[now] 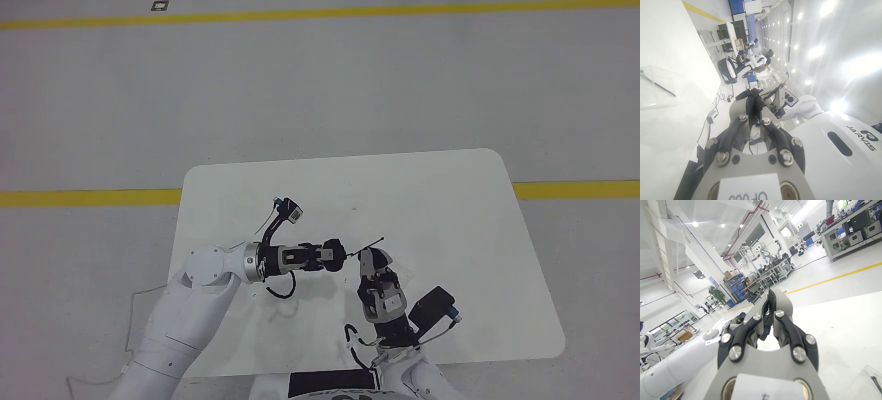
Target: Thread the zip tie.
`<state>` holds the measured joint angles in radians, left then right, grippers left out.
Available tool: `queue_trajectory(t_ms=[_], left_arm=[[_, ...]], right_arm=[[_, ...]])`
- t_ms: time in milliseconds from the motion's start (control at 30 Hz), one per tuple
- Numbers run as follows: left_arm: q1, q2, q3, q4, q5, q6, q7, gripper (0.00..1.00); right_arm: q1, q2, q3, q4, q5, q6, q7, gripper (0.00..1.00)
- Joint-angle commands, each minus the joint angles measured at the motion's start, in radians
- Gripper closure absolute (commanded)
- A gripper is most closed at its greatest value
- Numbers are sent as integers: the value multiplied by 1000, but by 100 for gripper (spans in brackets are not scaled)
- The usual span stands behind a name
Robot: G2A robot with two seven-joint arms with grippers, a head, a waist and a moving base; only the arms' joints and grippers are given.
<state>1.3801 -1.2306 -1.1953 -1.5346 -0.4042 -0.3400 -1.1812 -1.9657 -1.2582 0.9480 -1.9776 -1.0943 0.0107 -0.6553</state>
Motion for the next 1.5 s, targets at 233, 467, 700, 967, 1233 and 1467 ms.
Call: queue_trajectory(t_ms=[233,467,700,967,1233,1467], left_arm=[[0,0,0,0,0,0,0,100],[0,0,0,0,0,0,0,100],[0,0,0,0,0,0,0,100],[0,0,0,0,0,0,0,100],[0,0,0,0,0,0,0,100],[0,0,0,0,0,0,0,100]], right_arm=[[3,-2,-2,9,-1,5,4,100],[6,-5,-4,13,0,7,1,100],[5,-6,-2,5,-2,5,-13,100],[9,-8,-3,17,-2,9,-4,100],[10,-10,-3,21,-3,13,-1,100],[5,-10,0,10,-2,9,-18,100]])
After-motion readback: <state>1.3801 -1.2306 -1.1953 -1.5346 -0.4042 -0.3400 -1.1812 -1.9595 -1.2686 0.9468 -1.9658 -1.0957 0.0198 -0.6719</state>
